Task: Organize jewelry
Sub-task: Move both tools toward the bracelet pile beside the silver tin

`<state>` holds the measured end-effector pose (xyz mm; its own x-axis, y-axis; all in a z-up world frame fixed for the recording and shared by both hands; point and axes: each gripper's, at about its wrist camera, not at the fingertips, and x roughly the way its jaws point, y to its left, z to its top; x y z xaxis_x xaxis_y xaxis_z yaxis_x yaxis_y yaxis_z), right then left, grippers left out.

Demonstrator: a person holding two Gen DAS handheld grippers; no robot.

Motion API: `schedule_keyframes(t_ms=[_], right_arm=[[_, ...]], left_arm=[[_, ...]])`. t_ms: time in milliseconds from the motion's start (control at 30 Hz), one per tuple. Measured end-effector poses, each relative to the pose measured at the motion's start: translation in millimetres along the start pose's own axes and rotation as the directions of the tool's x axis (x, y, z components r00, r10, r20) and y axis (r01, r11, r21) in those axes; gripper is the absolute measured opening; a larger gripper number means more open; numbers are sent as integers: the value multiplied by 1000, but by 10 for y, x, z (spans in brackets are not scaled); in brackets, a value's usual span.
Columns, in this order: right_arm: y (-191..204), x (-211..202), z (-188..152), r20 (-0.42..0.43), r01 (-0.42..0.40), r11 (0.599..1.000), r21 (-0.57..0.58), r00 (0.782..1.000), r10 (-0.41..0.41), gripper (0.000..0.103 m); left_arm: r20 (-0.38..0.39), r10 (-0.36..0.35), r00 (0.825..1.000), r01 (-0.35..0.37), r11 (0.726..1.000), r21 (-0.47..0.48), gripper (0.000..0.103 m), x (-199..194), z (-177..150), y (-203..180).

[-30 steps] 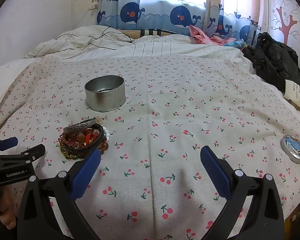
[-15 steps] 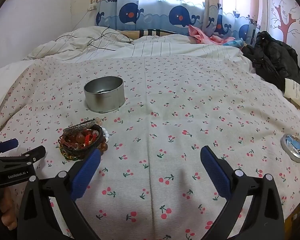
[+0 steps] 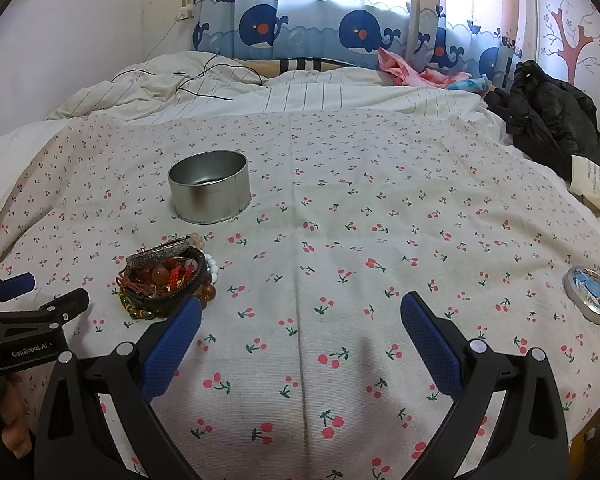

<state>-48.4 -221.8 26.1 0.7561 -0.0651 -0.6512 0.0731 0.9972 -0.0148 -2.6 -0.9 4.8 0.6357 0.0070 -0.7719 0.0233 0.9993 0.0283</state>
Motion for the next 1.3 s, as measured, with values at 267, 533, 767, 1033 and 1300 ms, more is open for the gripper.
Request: schedule_keyframes(t_ms=[267,533,767,1033,1300], right_arm=[[-30,-21,-2,4,-38,999,9,999,37,96],[-34,-37,-4,5,-58,998,0,998,58,96],[-30,-61,89,-5,-126,992,-30,992,126,96],[175,117,426,-45,-173,968,-182,985,168,96],[188,382,677,-112,-245,944,-220,968,225,96]], left_arm=[[-6,-8,1000,8,1000,-6,95,18,-1,20],[-17,-37,999,36,999,-14,95,27,-9,50],[1,-75,997,75,995,63,95,-62,44,-26],[9,-206,978,200,957,209,95,-62,269,-245],[-23,-265,964,260,920,294,87,24,412,-443]])
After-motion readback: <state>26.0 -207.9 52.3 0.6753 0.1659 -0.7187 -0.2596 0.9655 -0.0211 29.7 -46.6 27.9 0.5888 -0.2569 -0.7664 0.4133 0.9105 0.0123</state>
